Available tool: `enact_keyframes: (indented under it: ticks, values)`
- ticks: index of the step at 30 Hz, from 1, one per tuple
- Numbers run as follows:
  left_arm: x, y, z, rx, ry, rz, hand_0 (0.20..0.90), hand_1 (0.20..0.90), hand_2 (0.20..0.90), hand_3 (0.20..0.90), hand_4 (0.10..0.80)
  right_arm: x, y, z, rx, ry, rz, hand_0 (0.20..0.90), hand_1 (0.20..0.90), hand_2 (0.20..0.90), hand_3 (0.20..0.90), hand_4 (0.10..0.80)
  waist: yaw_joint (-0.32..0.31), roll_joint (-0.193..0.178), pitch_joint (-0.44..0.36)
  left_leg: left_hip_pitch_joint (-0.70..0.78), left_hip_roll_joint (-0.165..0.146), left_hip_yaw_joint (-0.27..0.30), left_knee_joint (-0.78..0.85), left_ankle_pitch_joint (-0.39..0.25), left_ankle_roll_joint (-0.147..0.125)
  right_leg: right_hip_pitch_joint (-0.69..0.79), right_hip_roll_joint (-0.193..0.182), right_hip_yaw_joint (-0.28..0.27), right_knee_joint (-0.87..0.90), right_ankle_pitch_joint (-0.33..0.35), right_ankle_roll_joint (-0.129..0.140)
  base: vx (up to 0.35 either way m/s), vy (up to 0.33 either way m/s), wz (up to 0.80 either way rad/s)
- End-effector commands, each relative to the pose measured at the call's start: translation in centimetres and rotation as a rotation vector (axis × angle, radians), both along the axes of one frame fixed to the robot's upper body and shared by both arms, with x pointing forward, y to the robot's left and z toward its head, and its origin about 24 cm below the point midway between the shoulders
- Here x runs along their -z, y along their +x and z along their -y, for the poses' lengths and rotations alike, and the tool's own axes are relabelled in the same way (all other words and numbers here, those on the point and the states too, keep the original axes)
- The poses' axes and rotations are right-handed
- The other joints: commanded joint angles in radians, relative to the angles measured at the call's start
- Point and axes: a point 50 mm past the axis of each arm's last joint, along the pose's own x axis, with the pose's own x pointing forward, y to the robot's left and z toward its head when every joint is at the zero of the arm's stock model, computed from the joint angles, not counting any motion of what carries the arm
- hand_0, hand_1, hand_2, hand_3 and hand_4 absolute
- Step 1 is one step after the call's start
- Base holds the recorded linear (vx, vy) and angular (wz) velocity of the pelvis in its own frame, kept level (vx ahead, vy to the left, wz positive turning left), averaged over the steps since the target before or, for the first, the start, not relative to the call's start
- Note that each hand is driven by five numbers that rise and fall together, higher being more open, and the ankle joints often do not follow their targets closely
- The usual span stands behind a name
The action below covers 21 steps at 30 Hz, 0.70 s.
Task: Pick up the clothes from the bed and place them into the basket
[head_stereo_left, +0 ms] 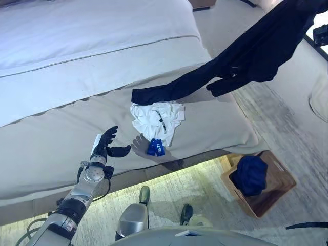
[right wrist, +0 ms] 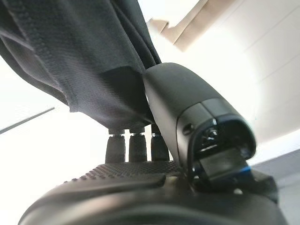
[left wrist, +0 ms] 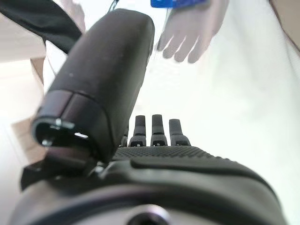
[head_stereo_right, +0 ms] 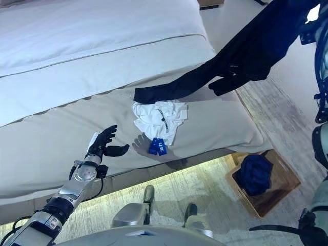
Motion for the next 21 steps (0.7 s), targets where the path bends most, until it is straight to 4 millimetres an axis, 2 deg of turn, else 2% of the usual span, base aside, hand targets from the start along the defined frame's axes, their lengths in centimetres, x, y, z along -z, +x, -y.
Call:
enact_keyframes:
  ticks: [1,9,21]
  values:
    - [0.1,-0.4,0.1,0.054,0.026,0.045,0.900,0.900,0.900,0.900,0.800,-7.0,-3.9,0.0,0.058,-0.123,0.257,0.300,0.300,0.300,0.200,0.100,-0.052,-0.023,-0.223,0.031,0.038,0.054,0.000,-0.107,-0.032,-0.085,0.040,0.054,0.005,0.069,-0.019,0.046,-0.040,-0.32]
    - [0.4,-0.4,0.0,0.070,0.034,0.034,0.900,0.900,0.900,0.900,0.800,-6.1,-4.7,1.4,0.107,-0.136,0.220,0.300,0.300,0.300,0.200,0.100,-0.102,-0.020,-0.222,0.049,0.057,0.090,0.000,-0.107,-0.039,-0.090,0.052,0.093,0.005,0.070,-0.019,0.027,-0.026,-0.22]
    - [0.2,0.2,0.7,0.119,0.035,0.026,0.900,0.900,0.900,0.900,0.800,-5.9,-6.5,4.2,0.195,-0.100,0.193,0.300,0.300,0.300,0.200,0.100,-0.156,-0.007,-0.217,0.057,0.072,0.120,0.000,-0.111,-0.049,-0.106,0.061,0.140,0.004,0.073,-0.016,0.022,-0.021,-0.17]
